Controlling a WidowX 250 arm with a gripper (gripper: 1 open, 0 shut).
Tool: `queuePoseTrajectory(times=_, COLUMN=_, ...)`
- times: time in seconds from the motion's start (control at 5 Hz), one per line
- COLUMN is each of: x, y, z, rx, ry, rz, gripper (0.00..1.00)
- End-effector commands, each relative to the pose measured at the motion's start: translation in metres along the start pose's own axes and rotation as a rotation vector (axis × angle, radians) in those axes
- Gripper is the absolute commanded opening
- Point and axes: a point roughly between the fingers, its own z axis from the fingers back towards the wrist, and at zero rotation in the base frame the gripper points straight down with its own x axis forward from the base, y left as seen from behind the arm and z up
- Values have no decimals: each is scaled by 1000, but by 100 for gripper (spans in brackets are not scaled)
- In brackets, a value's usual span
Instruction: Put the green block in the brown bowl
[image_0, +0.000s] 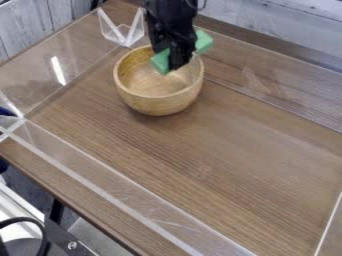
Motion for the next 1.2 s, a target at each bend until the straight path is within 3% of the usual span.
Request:
queuePoseTrajectory(times=0.0, x=2, y=24, z=16, rx=55, ry=-51, rz=9, gripper=0)
queuePoseTrajectory(times=0.2, x=-6, y=33, z=17, rx=64, ry=-46, rz=2, gripper=0)
queuePoseTrajectory(times=0.6, x=12, y=31, z=29, rx=45, ry=-86, rz=19, gripper=0)
queuePoseTrajectory(times=1.0, x=8, y=33, z=-7, rx=-5, ry=-57, rz=-64, gripper=0)
